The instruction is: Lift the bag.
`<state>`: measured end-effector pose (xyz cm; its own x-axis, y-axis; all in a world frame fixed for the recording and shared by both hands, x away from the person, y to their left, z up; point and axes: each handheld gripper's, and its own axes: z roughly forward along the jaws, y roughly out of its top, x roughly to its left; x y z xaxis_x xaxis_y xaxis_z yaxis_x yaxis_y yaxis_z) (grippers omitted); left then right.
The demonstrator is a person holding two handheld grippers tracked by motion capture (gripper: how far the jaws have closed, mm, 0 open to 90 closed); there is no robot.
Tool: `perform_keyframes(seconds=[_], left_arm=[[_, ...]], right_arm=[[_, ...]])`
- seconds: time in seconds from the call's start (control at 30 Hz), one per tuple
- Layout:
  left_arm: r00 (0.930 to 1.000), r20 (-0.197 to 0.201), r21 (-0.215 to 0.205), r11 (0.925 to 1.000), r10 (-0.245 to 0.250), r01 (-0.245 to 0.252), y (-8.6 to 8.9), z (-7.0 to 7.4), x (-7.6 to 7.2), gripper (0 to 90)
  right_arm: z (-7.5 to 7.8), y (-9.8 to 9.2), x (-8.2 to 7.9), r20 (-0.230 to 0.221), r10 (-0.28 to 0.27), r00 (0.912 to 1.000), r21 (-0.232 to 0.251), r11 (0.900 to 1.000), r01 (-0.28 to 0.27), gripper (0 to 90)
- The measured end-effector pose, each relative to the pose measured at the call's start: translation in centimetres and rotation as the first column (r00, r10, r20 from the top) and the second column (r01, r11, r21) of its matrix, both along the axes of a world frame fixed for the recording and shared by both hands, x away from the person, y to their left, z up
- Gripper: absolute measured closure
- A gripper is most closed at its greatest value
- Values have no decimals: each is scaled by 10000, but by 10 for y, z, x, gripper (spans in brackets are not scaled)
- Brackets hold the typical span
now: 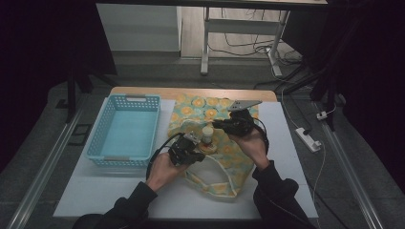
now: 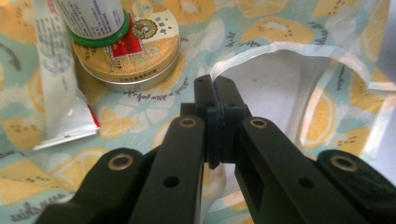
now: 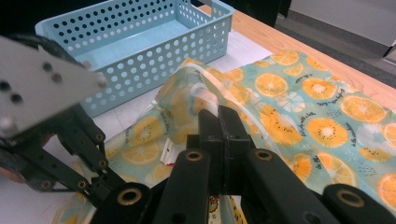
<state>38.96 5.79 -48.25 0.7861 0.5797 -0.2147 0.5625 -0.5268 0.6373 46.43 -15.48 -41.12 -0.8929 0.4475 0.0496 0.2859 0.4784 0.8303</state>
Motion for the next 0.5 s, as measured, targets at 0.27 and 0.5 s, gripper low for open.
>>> perform_keyframes(seconds=[0.27,0.5], left_arm=[[9999,-130,-700,9975,72,-81,12,20,3,895],[10000,-79,-869,9962,37,-44,18,33,4,895]], right_arm=[[2,0,-2,54,161,9999,-9,9999,-161,900],[5,2,-3,15,215,9998,49,9998,-215,900]])
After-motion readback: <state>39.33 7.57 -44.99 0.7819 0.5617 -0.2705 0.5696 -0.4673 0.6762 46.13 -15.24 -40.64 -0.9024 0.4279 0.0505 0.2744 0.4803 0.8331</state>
